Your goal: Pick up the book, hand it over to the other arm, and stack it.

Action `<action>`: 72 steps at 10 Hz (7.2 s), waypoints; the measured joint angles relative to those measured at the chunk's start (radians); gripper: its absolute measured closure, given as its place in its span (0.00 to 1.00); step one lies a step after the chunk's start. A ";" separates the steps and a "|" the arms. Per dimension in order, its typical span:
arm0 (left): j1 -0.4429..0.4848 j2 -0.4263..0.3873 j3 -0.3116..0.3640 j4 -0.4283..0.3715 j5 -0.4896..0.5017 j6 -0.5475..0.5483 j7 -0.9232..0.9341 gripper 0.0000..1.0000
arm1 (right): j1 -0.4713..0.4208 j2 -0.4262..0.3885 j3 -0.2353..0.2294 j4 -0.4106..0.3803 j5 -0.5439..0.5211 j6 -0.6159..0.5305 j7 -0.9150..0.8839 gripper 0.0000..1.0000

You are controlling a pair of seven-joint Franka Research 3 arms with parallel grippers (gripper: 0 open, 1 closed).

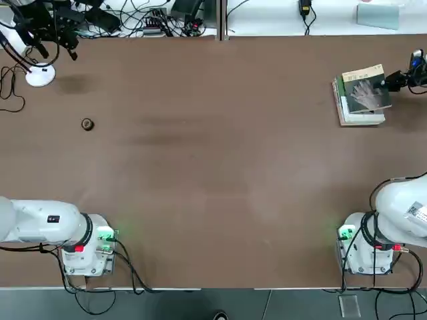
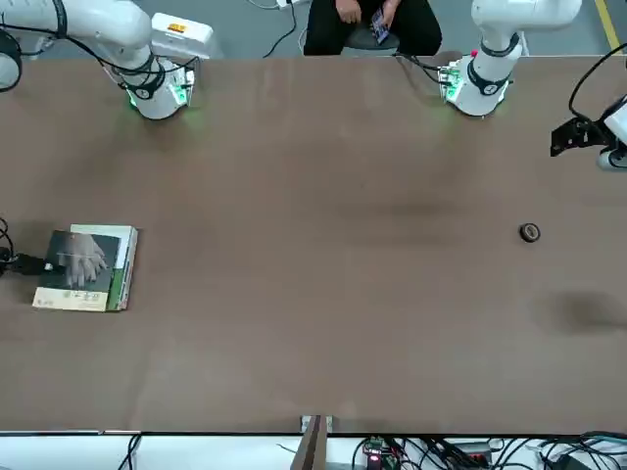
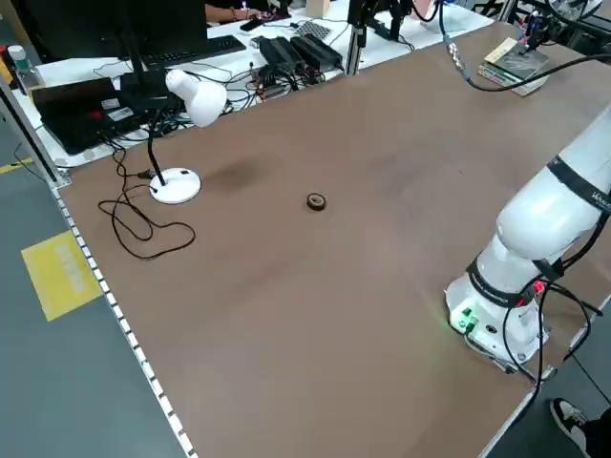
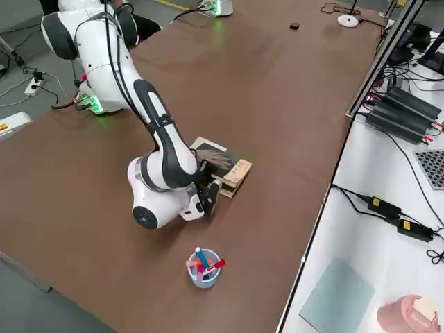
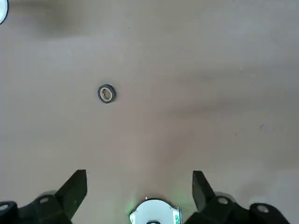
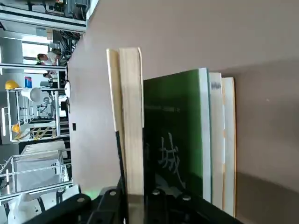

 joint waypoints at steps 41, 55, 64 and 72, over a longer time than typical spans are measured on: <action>-0.003 0.004 -0.003 0.000 0.000 0.000 0.000 0.01 | -0.007 -0.036 -0.054 0.138 -0.179 -0.062 -0.027 0.00; -0.005 0.005 -0.004 0.000 0.000 0.002 0.000 0.01 | 0.253 -0.265 -0.028 0.134 -0.618 0.159 0.334 0.00; -0.007 0.011 -0.019 0.031 0.035 0.028 0.012 0.01 | 0.303 -0.358 -0.029 0.014 -0.634 0.195 0.428 0.00; -0.004 0.036 -0.015 0.087 0.035 0.028 0.013 0.00 | 0.309 -0.364 -0.028 0.001 -0.634 0.200 0.437 0.00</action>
